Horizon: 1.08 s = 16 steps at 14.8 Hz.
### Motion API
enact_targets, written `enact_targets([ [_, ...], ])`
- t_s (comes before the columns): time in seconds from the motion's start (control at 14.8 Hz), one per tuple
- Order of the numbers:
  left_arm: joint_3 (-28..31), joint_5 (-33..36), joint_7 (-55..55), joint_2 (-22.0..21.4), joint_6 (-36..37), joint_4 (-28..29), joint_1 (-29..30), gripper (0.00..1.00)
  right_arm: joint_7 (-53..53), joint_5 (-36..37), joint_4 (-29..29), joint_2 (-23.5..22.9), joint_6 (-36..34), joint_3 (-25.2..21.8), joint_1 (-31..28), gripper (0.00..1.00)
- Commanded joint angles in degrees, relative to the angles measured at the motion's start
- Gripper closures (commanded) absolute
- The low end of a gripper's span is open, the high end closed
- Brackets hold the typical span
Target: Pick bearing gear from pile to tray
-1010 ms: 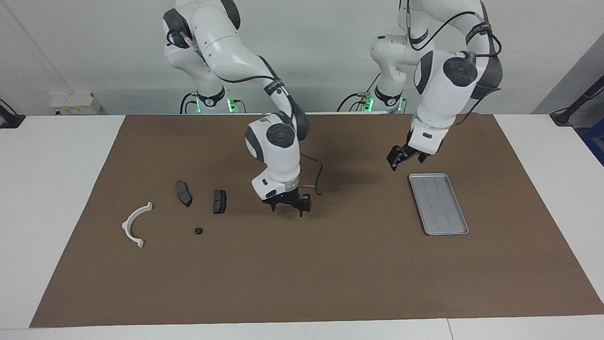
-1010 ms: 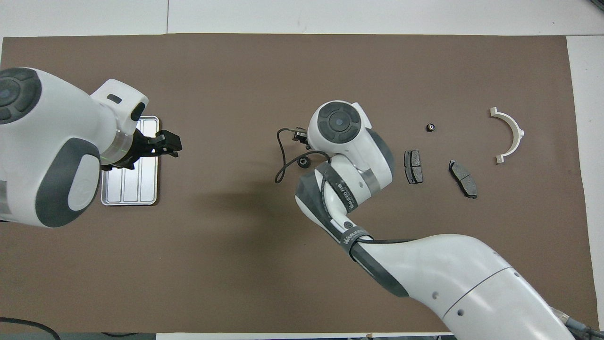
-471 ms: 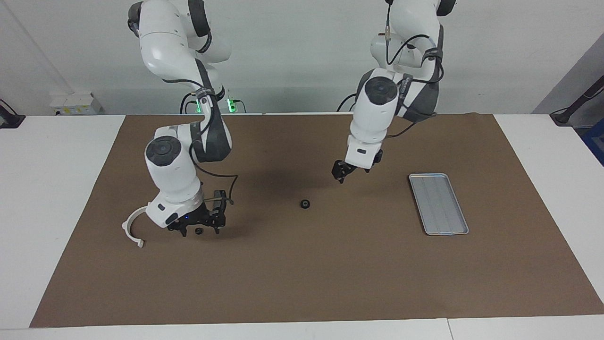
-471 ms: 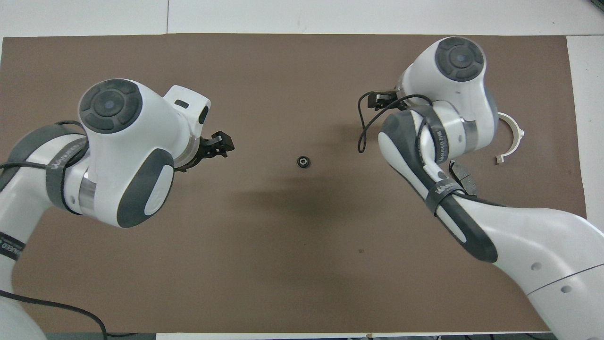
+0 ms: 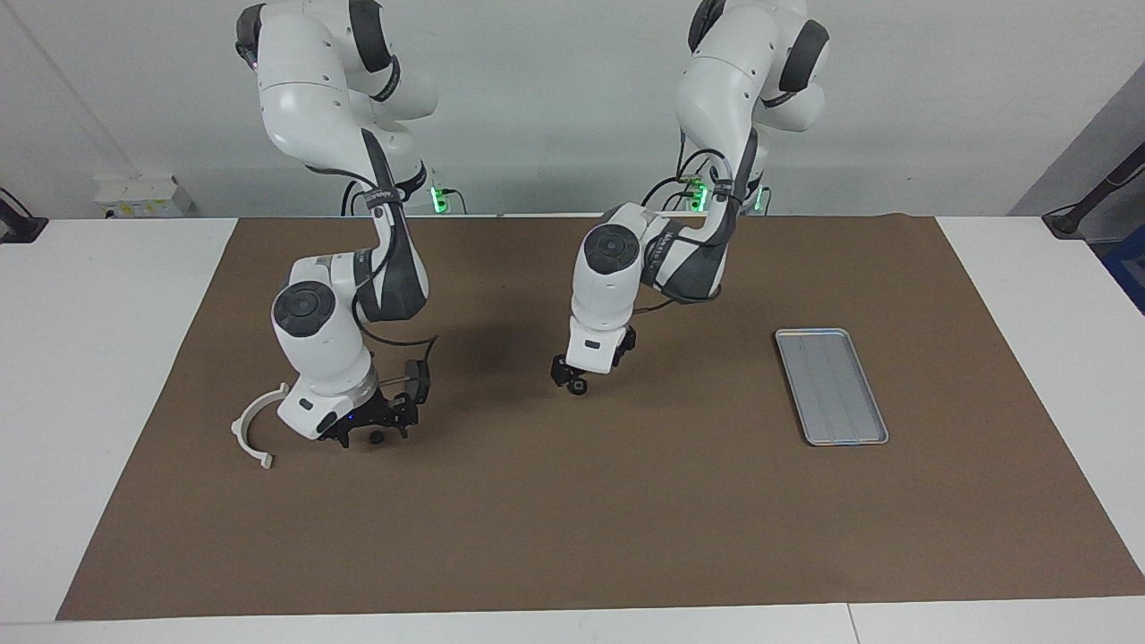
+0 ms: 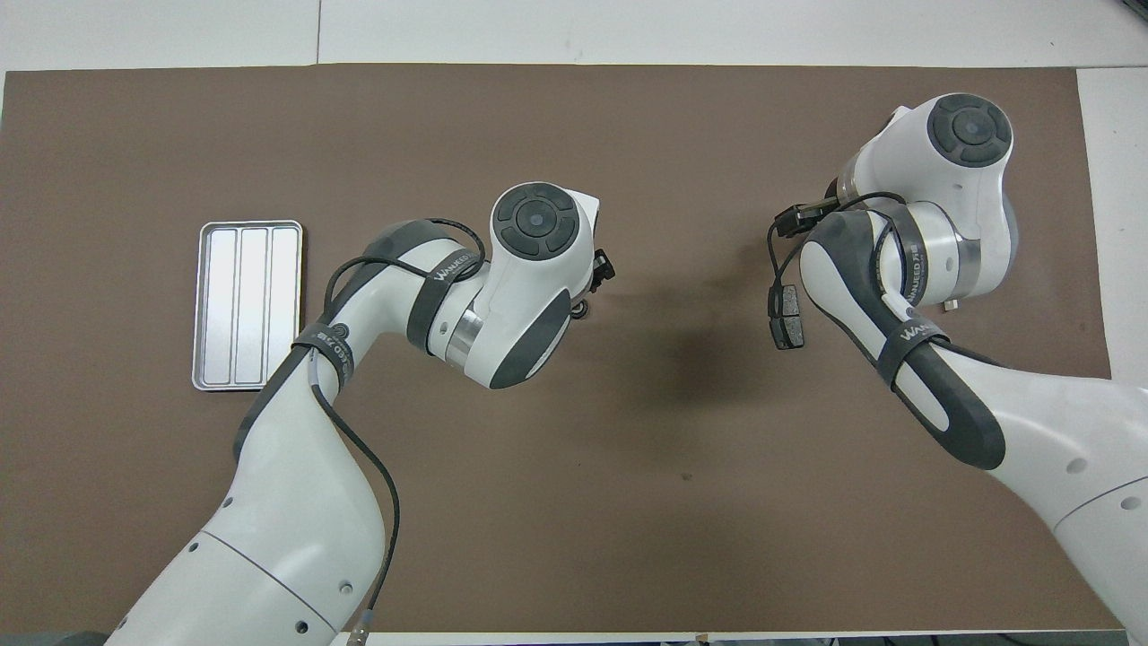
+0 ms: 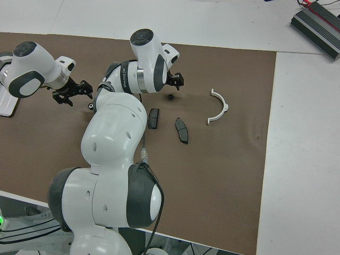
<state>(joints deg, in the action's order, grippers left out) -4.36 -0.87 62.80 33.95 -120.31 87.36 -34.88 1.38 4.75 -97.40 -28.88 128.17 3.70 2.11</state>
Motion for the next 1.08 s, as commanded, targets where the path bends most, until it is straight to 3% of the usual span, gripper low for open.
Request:
enact_targets([
  [0.0,1.6,-0.8,0.7,3.0,0.4,-3.9,-2.0,0.0,2.2,0.7,-3.4,1.9,1.1,0.5,-0.6,0.0],
  [0.13,1.6,-0.6,0.9,2.9,-2.8,-2.6,-2.2,0.0,2.8,0.7,-4.4,1.9,1.9,0.5,-1.2,0.0],
  [0.4,1.7,-0.7,0.9,2.8,-2.4,-2.0,-2.5,0.0,3.0,0.7,-4.9,1.4,2.4,0.5,-1.8,0.0],
  [0.47,1.6,-0.6,0.9,2.8,-2.5,-1.9,-2.5,0.03,2.8,0.7,-4.9,1.3,3.1,0.5,-1.8,0.04],
  [0.54,1.6,-0.6,0.9,2.8,-2.8,-1.7,-2.5,0.09,2.2,0.3,-5.0,1.3,3.4,0.6,-1.7,0.11],
  [0.81,1.7,-0.4,0.9,2.8,-3.0,-1.1,-2.3,0.34,-1.3,0.2,-4.6,1.4,3.2,0.5,-1.1,0.91],
  [0.88,1.7,-0.4,0.9,2.8,-3.0,-1.1,-2.3,0.42,-1.6,0.2,-4.2,1.5,2.8,0.5,-1.1,1.0],
  [1.01,1.7,-0.4,0.9,2.8,-3.0,-1.1,-2.3,0.56,-2.7,0.2,-2.8,2.3,1.6,0.5,-1.0,1.0],
])
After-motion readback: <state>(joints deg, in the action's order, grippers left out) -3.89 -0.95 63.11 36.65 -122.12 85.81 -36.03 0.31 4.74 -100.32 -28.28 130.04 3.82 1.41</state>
